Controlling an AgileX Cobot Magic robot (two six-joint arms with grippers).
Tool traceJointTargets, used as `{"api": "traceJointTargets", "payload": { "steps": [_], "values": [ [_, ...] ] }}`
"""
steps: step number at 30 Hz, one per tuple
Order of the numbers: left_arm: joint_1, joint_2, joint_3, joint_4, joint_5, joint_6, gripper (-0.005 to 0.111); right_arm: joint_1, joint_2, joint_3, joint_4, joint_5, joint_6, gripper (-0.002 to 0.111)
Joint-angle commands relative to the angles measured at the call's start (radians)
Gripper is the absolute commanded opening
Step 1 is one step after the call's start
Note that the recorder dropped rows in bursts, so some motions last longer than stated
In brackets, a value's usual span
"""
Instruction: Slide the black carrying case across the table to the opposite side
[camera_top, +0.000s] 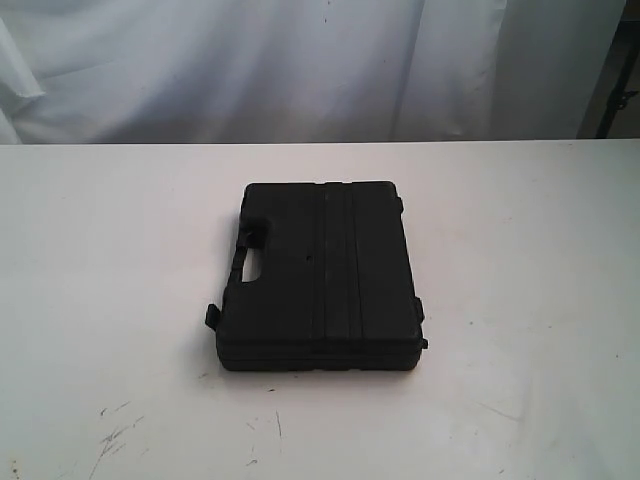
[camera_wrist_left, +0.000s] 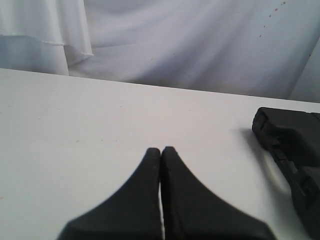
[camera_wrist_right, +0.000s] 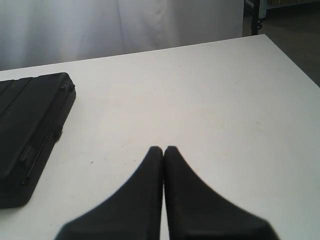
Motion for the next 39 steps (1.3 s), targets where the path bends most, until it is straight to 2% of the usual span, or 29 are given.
{"api": "traceJointTargets", "payload": {
  "steps": [1, 5, 8, 10, 14, 21, 25, 27, 32, 33, 35, 38, 39],
  "values": [
    [0.002, -0.004, 0.004, -0.003, 0.002, -0.002, 0.000, -0.007, -0.006, 0.004, 0.002, -0.008, -0.008, 0.000],
    [0.002, -0.004, 0.004, -0.003, 0.002, -0.002, 0.000, -0.007, -0.006, 0.004, 0.002, -0.008, -0.008, 0.000],
    [0.002, -0.004, 0.004, 0.054, -0.031, -0.002, 0.000, -0.007, -0.006, 0.004, 0.002, -0.008, -0.008, 0.000],
    [0.002, -0.004, 0.004, 0.015, -0.093, -0.013, 0.000, -0.007, -0.006, 0.004, 0.002, -0.008, -0.008, 0.000],
    [0.002, -0.004, 0.004, -0.154, -0.251, -0.038, 0.000, -0.007, -0.006, 0.004, 0.002, -0.008, -0.008, 0.000],
    [0.002, -0.004, 0.004, -0.172, -0.450, -0.043, 0.000, -0.007, -0.006, 0.004, 0.002, -0.008, -0.008, 0.000],
    [0.002, -0.004, 0.004, -0.218, -0.535, -0.190, 0.000, -0.007, -0.006, 0.004, 0.002, -0.008, -0.008, 0.000],
    [0.002, -0.004, 0.004, -0.218, -0.581, -0.323, 0.000, -0.007, -0.006, 0.004, 0.002, -0.008, -0.008, 0.000],
    [0.002, -0.004, 0.004, -0.218, -0.541, -0.501, 0.000, -0.007, -0.006, 0.004, 0.002, -0.008, -0.008, 0.000],
    [0.002, -0.004, 0.003, -0.218, -0.479, -0.502, 0.000, -0.007, -0.006, 0.004, 0.002, -0.008, -0.008, 0.000],
    [0.002, 0.016, -0.108, -0.158, -0.230, -0.456, 0.000, -0.007, -0.006, 0.004, 0.002, -0.008, -0.008, 0.000],
    [0.002, 0.156, -0.228, -0.043, -0.109, -0.445, 0.000, -0.007, -0.006, 0.004, 0.002, -0.008, -0.008, 0.000],
    [0.002, 0.262, -0.307, -0.004, -0.044, -0.424, 0.000, -0.007, -0.006, 0.004, 0.002, -0.008, -0.008, 0.000]
  ]
}}
